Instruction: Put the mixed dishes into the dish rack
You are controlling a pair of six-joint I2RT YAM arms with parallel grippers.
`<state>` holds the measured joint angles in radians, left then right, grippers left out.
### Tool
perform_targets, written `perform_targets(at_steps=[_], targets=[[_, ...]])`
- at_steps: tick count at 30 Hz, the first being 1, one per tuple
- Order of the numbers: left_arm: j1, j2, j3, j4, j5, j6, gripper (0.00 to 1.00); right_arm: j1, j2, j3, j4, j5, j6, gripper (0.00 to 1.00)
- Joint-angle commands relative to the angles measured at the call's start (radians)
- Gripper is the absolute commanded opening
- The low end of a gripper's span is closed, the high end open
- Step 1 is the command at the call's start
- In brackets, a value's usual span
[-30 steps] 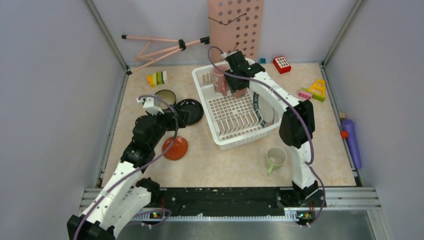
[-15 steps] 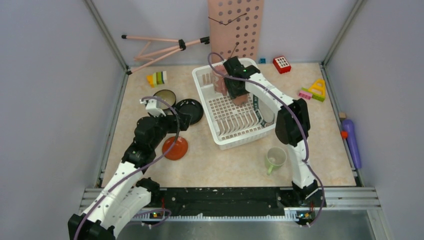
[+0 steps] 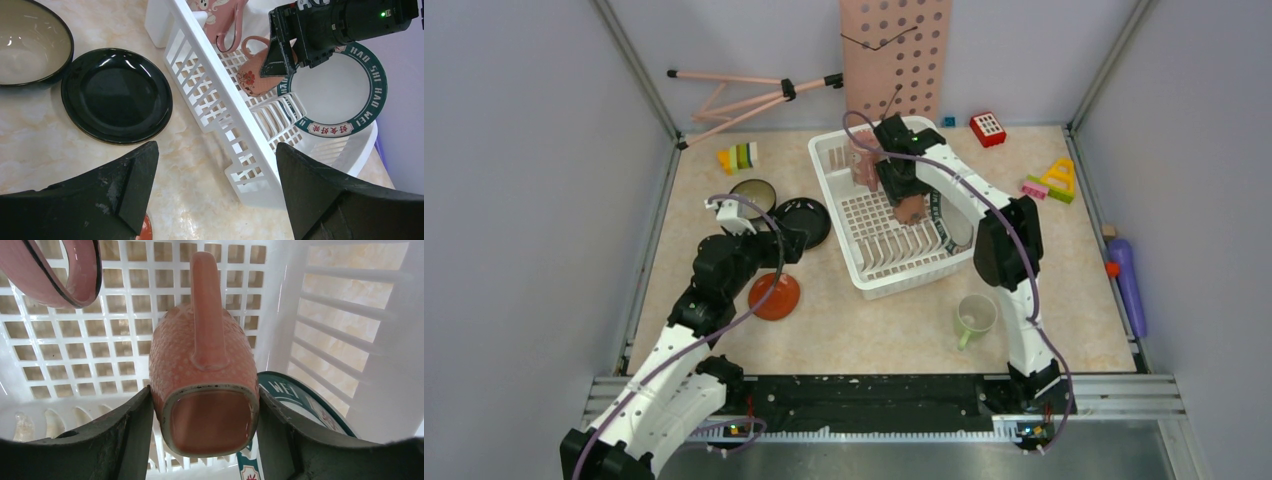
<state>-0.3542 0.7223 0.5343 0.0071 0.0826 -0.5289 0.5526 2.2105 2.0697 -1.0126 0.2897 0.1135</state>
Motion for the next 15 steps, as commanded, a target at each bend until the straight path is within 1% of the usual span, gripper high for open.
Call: perform_targets(at_steps=[1, 2, 3, 4, 9, 10, 11, 12, 13, 15], targets=[[0.0, -0.011, -0.007, 0.057, 0.014, 0.001, 0.92, -0.003, 0.008, 0.104, -0.019, 0.014, -0.015, 0.22], [0.001, -0.012, -0.007, 0.059, 0.015, 0.0, 0.92, -0.002, 0.015, 0.109, -0.021, 0.017, -0.015, 0.27], [0.001, -0.011, -0.007, 0.059, 0.016, 0.0, 0.92, -0.003, 0.021, 0.114, -0.024, 0.025, -0.011, 0.36], [0.0, -0.01, -0.008, 0.06, 0.017, 0.0, 0.92, -0.003, 0.025, 0.116, -0.024, 0.033, -0.007, 0.42], [0.0, 0.001, -0.008, 0.072, 0.026, -0.005, 0.91, -0.003, 0.026, 0.116, -0.012, 0.04, -0.003, 0.58], [0.001, 0.002, -0.008, 0.075, 0.027, -0.007, 0.91, -0.003, 0.023, 0.118, -0.009, 0.041, -0.005, 0.62], [0.0, 0.004, -0.009, 0.078, 0.029, -0.008, 0.91, -0.003, 0.02, 0.119, -0.005, 0.043, -0.006, 0.7], [0.001, 0.007, -0.009, 0.079, 0.032, -0.008, 0.91, -0.003, 0.017, 0.119, -0.001, 0.044, -0.006, 0.85], [0.0, 0.009, -0.009, 0.08, 0.033, -0.008, 0.91, -0.003, 0.012, 0.117, 0.006, 0.047, -0.006, 0.89], [0.0, 0.013, -0.01, 0.081, 0.034, -0.008, 0.91, -0.003, 0.004, 0.118, 0.019, 0.046, -0.008, 0.9]])
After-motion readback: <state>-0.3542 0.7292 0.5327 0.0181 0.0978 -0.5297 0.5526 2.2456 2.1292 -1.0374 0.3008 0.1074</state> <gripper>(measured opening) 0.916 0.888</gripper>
